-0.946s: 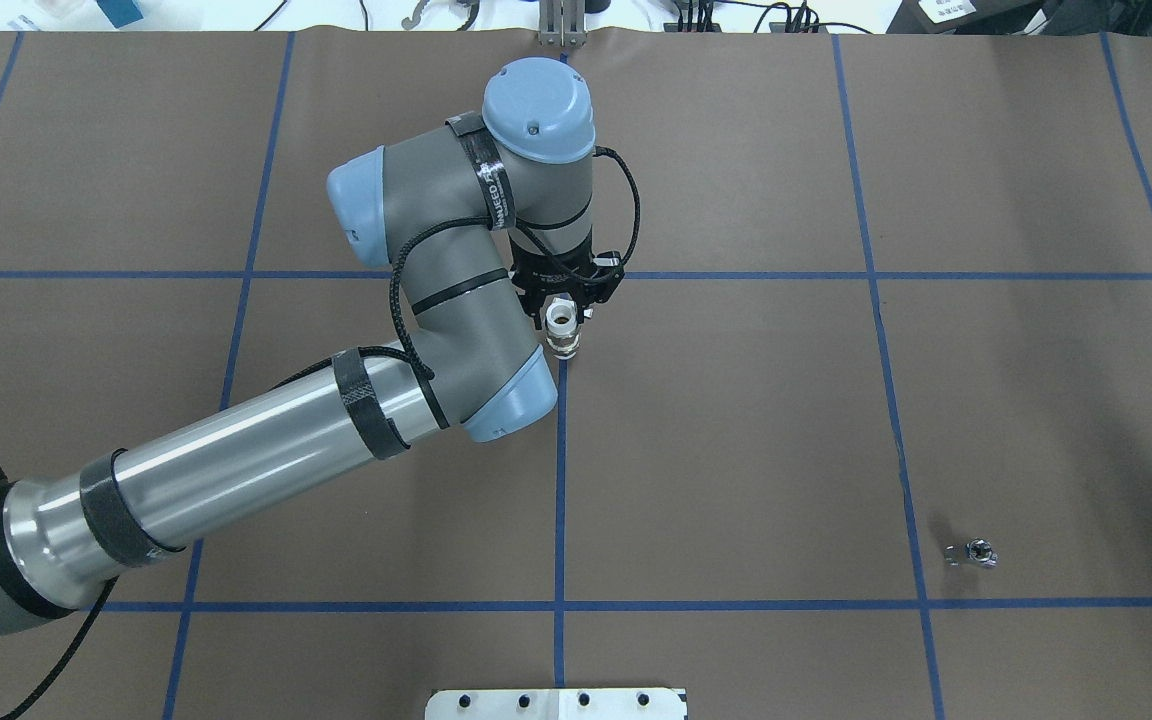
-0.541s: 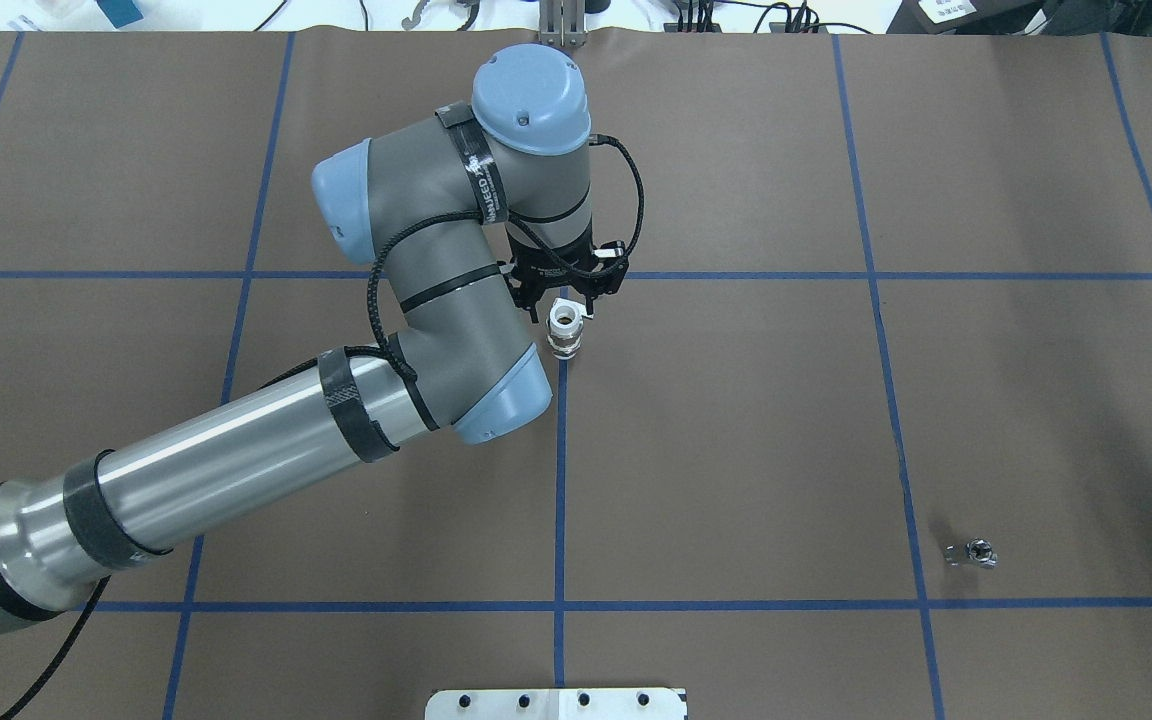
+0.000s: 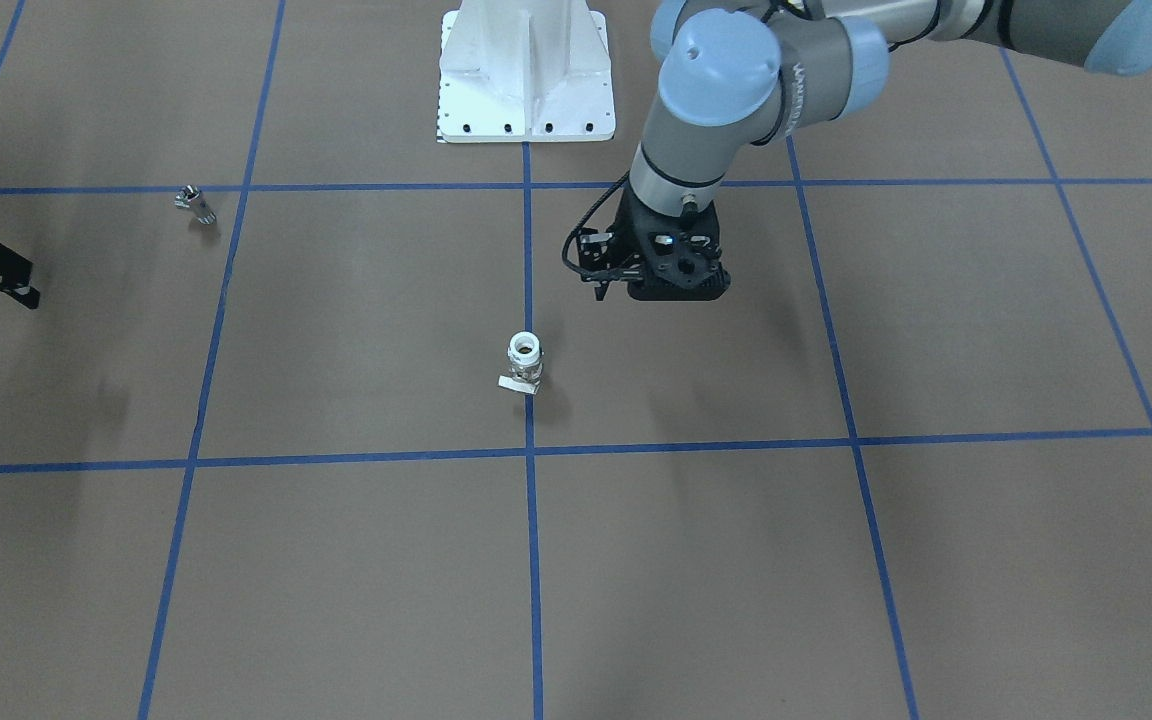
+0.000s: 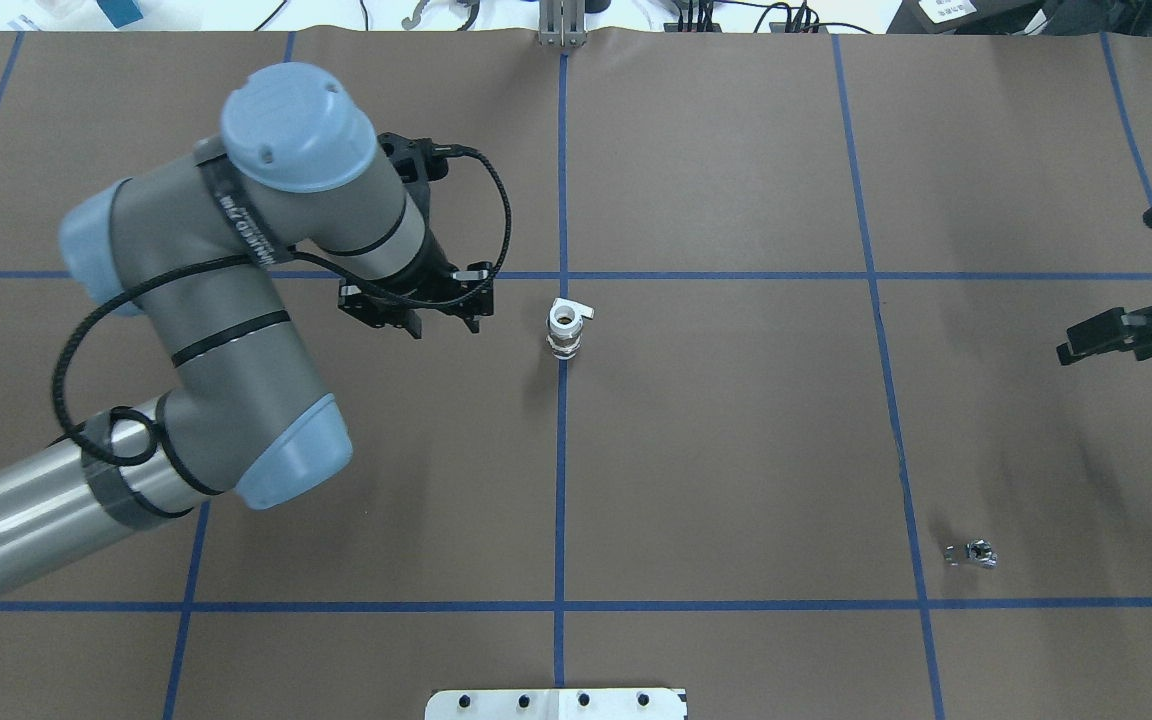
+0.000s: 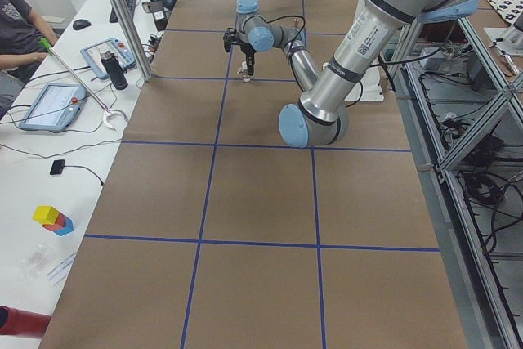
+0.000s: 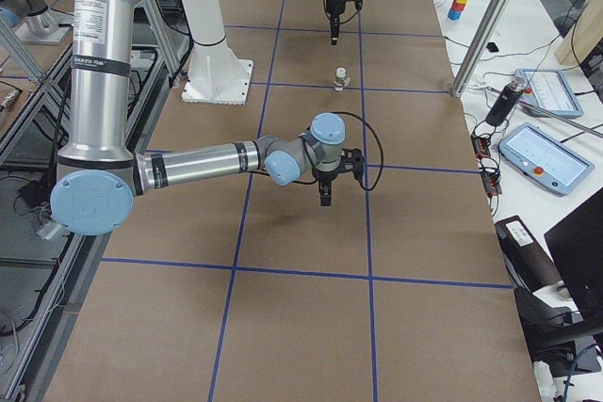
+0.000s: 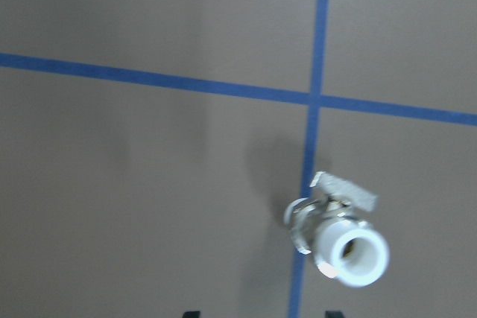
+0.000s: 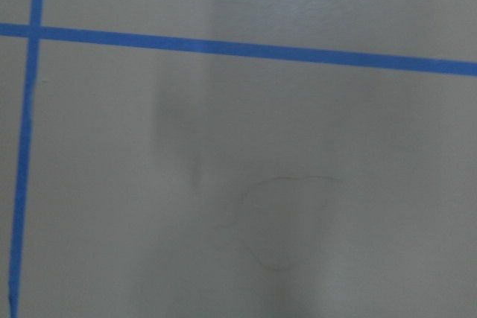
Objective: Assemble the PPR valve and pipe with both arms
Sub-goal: 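Open the left gripper and withdraw while the right arm reaches toward the silver fitting, then lower the right gripper and grasp the small silver fitting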
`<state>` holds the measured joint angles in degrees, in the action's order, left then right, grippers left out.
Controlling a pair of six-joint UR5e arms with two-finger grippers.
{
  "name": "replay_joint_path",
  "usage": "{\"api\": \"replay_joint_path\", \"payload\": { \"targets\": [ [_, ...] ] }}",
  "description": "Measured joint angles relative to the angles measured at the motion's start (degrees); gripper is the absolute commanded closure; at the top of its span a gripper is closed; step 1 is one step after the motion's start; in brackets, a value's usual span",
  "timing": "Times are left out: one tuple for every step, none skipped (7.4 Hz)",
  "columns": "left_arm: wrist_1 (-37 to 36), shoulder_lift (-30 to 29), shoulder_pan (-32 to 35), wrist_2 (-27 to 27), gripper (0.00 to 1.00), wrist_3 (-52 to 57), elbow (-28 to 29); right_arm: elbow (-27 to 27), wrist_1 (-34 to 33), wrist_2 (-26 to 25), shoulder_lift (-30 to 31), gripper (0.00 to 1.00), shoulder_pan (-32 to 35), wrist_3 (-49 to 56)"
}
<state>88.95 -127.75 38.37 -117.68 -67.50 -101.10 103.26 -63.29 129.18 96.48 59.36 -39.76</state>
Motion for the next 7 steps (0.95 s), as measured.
{"api": "replay_joint_path", "payload": {
  "targets": [
    [-0.01, 2.39, 0.74, 0.00, 0.35, 1.21, -2.27, 0.88, 5.24, -2.31, 1.05, 0.00, -3.98, -5.23],
    [-0.01, 3.49, 1.22, 0.00, 0.35, 1.73, -3.25, 3.08, 7.45, -3.43, 2.20, 0.00, -6.80, -8.56],
    [-0.03, 4.08, 1.53, 0.00, 0.35, 1.92, -3.74, 6.23, 8.24, -4.08, 3.72, 0.00, -9.60, -12.40],
    [-0.06, 4.63, 1.95, -0.04, 0.35, 2.07, -4.12, 9.40, 8.50, -5.12, 5.45, 0.01, -12.67, -16.37],
    [-0.14, 5.56, 2.69, -0.27, 0.35, 2.85, -4.66, 12.24, 8.56, -7.49, 7.12, 0.02, -16.21, -20.88],
    [-0.26, 7.06, 3.62, -0.66, 0.35, 4.55, -5.56, 14.73, 8.54, -10.80, 8.34, 0.03, -20.09, -25.72],
    [-0.32, 8.39, 4.36, -0.90, 0.35, 6.05, -6.40, 16.60, 8.49, -13.27, 9.31, 0.07, -23.26, -29.81]
  ]
}}
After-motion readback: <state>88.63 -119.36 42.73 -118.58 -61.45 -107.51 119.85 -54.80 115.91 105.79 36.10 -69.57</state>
